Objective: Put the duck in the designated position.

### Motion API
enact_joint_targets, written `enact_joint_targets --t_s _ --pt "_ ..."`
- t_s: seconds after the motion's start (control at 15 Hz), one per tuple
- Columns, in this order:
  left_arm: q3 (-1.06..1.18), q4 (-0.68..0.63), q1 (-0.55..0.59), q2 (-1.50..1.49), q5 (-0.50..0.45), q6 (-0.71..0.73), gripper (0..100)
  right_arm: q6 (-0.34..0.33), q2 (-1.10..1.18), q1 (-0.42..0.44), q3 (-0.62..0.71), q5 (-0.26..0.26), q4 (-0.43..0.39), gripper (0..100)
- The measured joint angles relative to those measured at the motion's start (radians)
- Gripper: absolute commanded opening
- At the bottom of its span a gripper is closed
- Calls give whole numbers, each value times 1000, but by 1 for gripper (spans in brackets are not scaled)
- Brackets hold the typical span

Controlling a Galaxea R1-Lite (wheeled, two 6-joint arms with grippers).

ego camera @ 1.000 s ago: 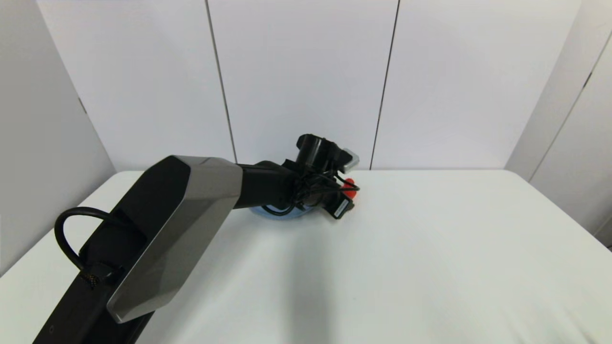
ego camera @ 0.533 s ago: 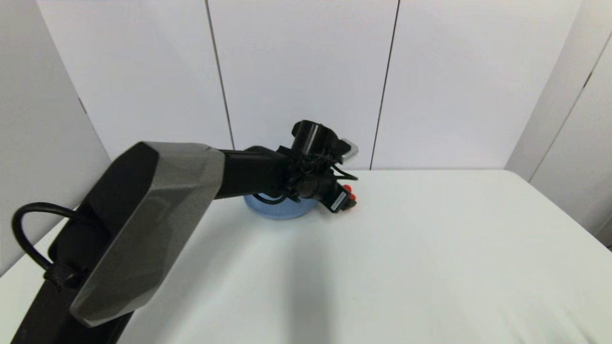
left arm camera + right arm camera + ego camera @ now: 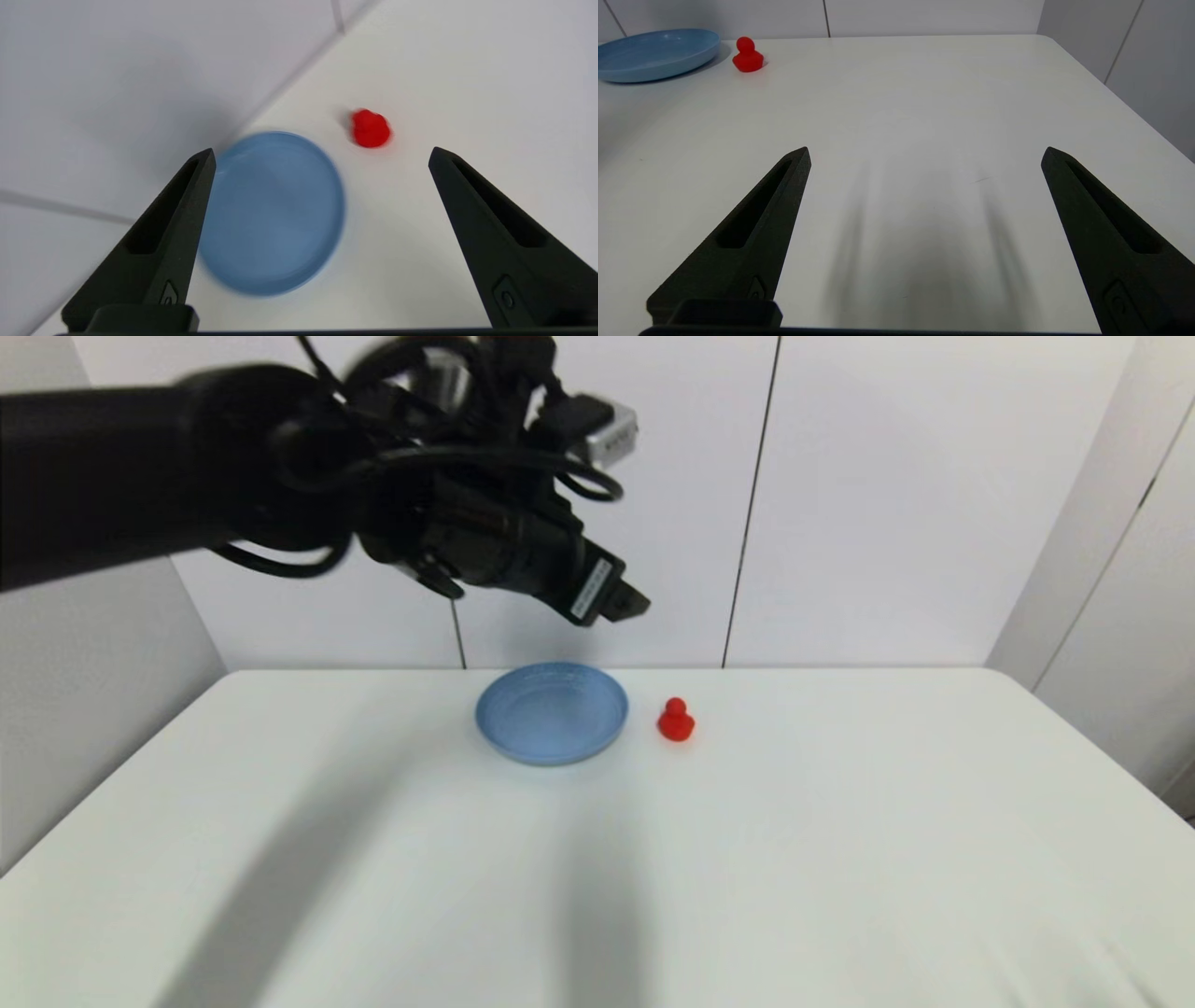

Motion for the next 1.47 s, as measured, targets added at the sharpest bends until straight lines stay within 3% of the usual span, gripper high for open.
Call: enact_joint_targets --t_s 0.27,0.53,0.67,0.93,1.2,1.47 --pt "16 105 67 -226 107 4 100 0 0 0 0 0 0 100" --pt "173 134 288 -470 106 33 100 0 0 0 0 0 0 100" --pt "301 135 437 -596 65 36 100 0 0 0 0 0 0 100" --pt "619 113 725 -853 -131 25 100 0 0 0 0 0 0 100" --pt "1013 -44 802 -1078 -201 -31 100 0 0 0 0 0 0 100" --pt "1340 -232 752 -1304 -130 -86 100 0 0 0 0 -1 0 100"
